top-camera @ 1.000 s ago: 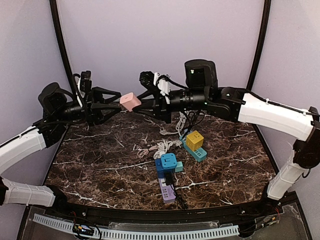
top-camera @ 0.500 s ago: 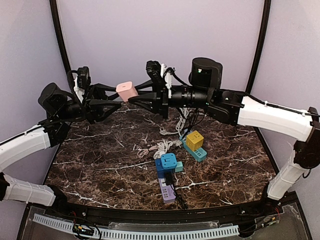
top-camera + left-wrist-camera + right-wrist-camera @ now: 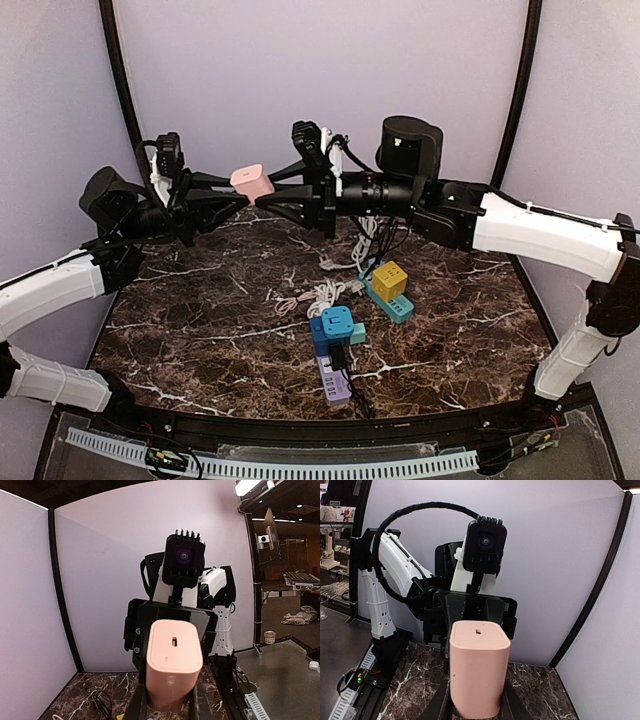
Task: Insert the plug
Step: Pick up the plug from the center of the board.
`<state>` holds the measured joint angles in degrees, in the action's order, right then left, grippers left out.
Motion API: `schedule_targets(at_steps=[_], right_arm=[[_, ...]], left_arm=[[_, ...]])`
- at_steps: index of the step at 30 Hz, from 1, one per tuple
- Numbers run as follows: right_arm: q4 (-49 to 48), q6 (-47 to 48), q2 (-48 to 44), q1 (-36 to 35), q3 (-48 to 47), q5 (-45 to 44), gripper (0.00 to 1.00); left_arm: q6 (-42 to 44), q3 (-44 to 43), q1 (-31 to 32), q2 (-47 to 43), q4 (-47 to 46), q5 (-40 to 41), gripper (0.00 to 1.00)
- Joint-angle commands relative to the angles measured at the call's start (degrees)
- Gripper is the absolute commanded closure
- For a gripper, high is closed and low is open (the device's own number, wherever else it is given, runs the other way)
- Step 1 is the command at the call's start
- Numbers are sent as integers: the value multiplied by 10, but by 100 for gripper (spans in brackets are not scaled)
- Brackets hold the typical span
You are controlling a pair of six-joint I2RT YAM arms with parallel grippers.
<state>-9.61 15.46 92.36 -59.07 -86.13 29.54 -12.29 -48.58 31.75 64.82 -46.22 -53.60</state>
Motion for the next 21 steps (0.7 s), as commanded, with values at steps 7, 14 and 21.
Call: schedule_targets(at_steps=[7,14,21], right_arm=[[1,1,16,2,-10,2,100],[99,29,2,2,-32,-45,29],[278,79,-3,-9,-102,-85,27]], left_arm=[[0,-4,7,2,-9,12,99],[101,-4,7,-16,111,40,99],[245,-7,7,-21,260,58,99]])
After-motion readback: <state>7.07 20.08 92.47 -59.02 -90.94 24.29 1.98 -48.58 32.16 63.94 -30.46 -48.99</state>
